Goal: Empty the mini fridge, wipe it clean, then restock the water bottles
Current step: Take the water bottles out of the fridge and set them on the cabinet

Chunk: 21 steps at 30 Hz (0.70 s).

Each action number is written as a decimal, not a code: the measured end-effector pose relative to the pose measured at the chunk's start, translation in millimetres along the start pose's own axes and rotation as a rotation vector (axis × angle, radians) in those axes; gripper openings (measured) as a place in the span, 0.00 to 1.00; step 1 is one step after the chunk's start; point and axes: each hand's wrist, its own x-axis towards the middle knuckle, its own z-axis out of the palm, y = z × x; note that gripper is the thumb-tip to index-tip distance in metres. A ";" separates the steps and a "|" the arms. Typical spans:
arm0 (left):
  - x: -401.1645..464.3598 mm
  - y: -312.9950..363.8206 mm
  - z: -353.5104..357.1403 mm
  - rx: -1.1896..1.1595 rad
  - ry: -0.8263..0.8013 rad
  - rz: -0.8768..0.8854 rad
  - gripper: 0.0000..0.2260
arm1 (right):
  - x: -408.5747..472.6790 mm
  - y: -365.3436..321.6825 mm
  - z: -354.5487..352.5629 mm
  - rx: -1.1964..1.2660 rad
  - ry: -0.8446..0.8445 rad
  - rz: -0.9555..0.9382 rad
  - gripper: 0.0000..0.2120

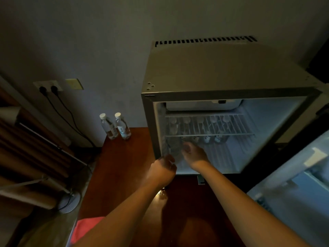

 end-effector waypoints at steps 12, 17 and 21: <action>37.3 -18.8 10.0 0.157 -0.120 0.103 0.12 | 81.7 -16.5 35.2 0.056 0.027 0.034 0.29; 42.2 -28.9 13.1 0.187 -0.129 0.140 0.13 | 93.9 -17.1 45.6 0.086 0.046 0.032 0.29; 45.4 -34.0 15.8 0.201 -0.149 0.149 0.14 | 94.5 -5.7 48.0 0.090 0.036 0.070 0.28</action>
